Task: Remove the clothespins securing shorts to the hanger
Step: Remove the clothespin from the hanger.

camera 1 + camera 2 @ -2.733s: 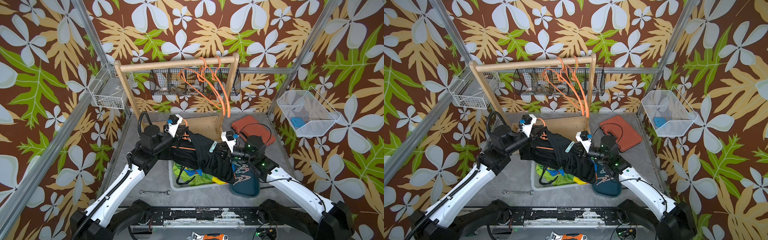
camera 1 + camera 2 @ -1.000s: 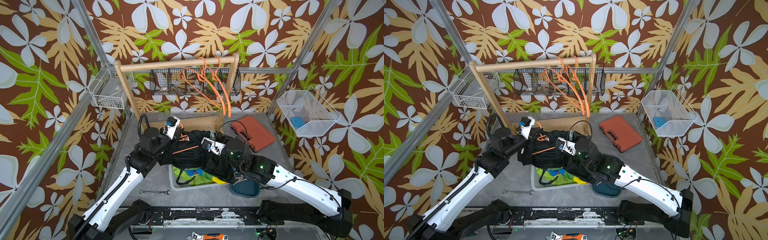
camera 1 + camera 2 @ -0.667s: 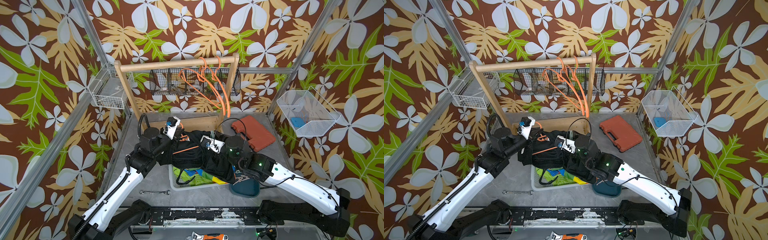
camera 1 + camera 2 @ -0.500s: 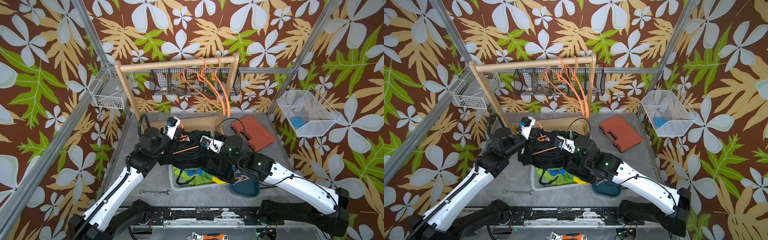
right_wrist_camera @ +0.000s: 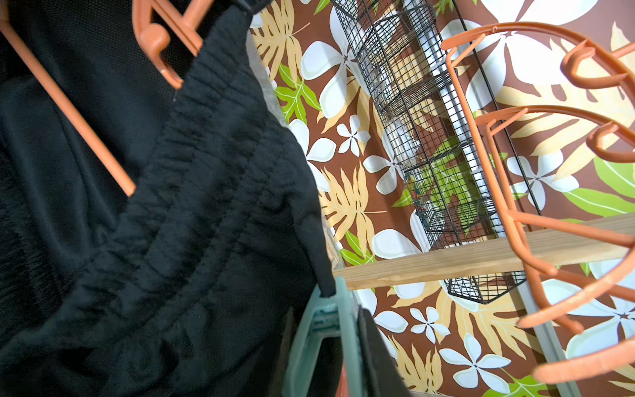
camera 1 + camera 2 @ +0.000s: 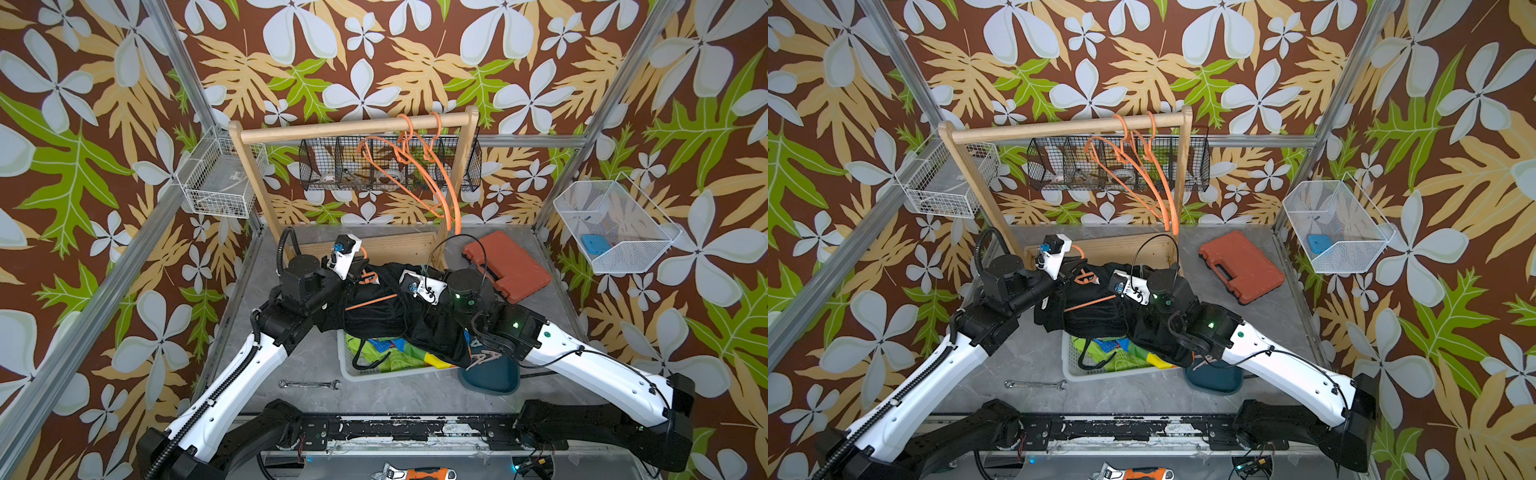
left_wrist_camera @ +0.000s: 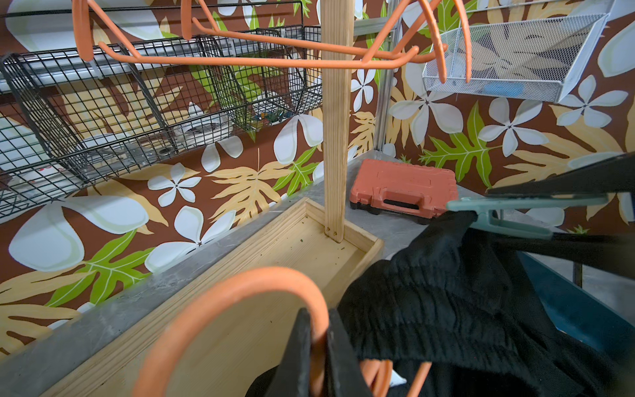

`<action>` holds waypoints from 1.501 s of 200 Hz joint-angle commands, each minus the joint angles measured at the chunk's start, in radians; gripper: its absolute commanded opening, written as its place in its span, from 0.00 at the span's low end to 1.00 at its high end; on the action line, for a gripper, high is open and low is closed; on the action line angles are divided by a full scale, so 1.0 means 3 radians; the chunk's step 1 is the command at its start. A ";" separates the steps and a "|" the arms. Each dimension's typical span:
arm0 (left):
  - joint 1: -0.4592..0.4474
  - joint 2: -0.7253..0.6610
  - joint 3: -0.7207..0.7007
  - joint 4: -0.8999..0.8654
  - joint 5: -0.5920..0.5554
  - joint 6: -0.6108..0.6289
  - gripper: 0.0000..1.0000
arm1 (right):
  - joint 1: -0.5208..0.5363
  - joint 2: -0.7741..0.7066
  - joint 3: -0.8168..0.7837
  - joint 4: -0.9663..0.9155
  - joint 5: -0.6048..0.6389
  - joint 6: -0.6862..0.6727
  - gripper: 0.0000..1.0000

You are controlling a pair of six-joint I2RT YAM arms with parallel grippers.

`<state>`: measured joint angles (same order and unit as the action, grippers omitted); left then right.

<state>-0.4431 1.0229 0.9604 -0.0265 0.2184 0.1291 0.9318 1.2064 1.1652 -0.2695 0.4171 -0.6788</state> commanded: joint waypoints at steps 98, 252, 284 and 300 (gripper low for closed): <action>0.0015 -0.0025 0.0018 0.0180 -0.0022 -0.0052 0.00 | -0.0002 -0.0070 0.0151 -0.0116 -0.0124 0.0205 0.12; 0.0017 -0.0068 -0.0006 0.0206 -0.0088 -0.0042 0.00 | -0.0288 -0.0701 -0.0106 -0.0209 -0.0476 0.1181 0.10; 0.0015 -0.0090 -0.0015 0.0216 -0.0119 -0.0042 0.00 | -0.0546 -0.1195 -0.0702 0.0030 -0.0506 0.1926 0.10; 0.0015 -0.0104 -0.0022 0.0224 -0.0141 -0.0042 0.00 | -0.0550 -0.1425 -0.1004 0.0090 -0.0318 0.2286 0.10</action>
<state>-0.4408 1.0004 0.9543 -0.0040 0.1913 0.1257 0.7738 0.8482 0.9501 -0.2981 0.2810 -0.2173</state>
